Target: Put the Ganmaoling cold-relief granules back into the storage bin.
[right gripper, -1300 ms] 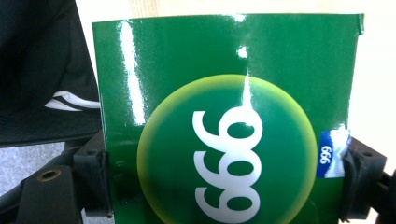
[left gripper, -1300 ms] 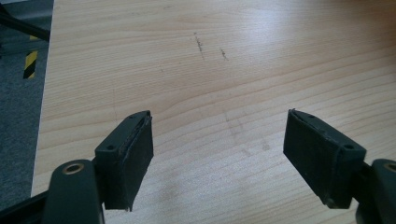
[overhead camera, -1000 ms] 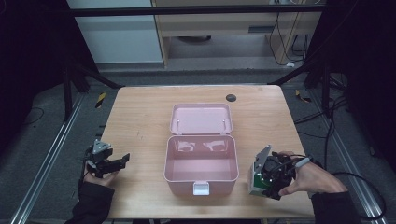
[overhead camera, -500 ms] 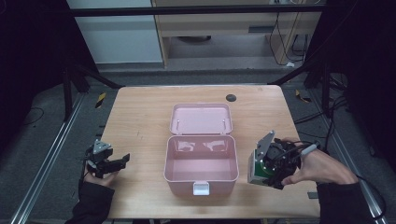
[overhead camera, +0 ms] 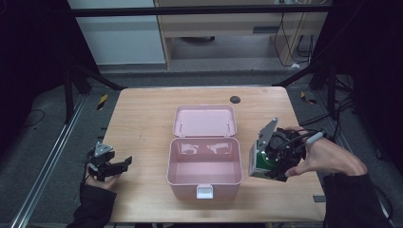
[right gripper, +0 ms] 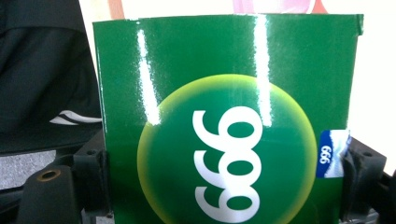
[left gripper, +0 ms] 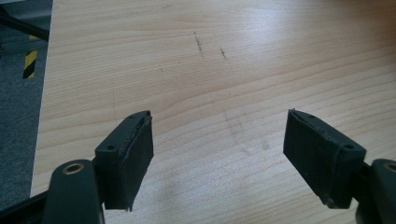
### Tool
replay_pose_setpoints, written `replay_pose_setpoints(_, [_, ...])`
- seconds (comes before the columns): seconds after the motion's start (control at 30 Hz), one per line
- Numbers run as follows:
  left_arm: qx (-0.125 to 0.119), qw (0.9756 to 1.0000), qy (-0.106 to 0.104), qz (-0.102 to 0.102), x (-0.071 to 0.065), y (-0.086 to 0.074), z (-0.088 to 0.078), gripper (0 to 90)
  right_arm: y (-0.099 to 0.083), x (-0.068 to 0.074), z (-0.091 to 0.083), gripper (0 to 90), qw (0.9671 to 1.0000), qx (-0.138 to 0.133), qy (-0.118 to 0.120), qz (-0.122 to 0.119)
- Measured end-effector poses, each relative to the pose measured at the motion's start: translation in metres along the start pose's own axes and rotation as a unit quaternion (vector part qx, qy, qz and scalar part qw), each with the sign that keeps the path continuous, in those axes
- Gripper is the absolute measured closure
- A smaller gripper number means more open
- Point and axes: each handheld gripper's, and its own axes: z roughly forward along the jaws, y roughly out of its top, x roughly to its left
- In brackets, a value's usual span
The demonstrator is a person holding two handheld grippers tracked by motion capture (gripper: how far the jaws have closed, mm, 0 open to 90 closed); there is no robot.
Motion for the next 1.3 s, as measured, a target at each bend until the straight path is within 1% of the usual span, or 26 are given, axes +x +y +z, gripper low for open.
replay_pose_setpoints(0.33, [0.001, 1.0, 0.0, 0.001, 0.0, 0.0, 0.0, 23.6, 0.017, -0.006, -0.008, 16.3, 1.0, 0.002, -0.002, -0.009])
replay_pose_setpoints(0.37, [0.001, 1.0, 0.0, 0.001, 0.0, 0.0, 0.0, 23.6, 0.02, -0.006, -0.008, 16.3, 0.9999, 0.003, -0.002, -0.014])
replay_pose_setpoints(0.57, [0.0, 1.0, 0.0, 0.0, 0.0, 0.0, 0.0, 23.6, 0.034, -0.008, -0.01, 16.3, 0.9997, 0.0, -0.002, -0.025])
replay_pose_setpoints(0.6, [0.0, 1.0, 0.0, 0.0, 0.0, 0.0, 0.0, 23.6, 0.038, -0.009, -0.009, 16.3, 0.9996, -0.002, -0.002, -0.028])
replay_pose_setpoints(0.77, [0.0, 1.0, 0.0, 0.0, 0.0, 0.0, 0.0, 23.6, 0.047, -0.01, -0.007, 16.3, 0.9994, 0.0, -0.002, -0.035])
replay_pose_setpoints(1.03, [0.0, 1.0, 0.0, 0.001, 0.0, 0.0, 0.0, 23.6, 0.064, -0.012, -0.004, 16.3, 0.9989, -0.011, -0.001, -0.045])
replay_pose_setpoints(1.3, [0.0, 1.0, 0.0, 0.001, 0.0, 0.0, 0.0, 23.6, 0.079, -0.013, 0.004, 16.3, 0.9983, -0.013, 0.011, -0.055])
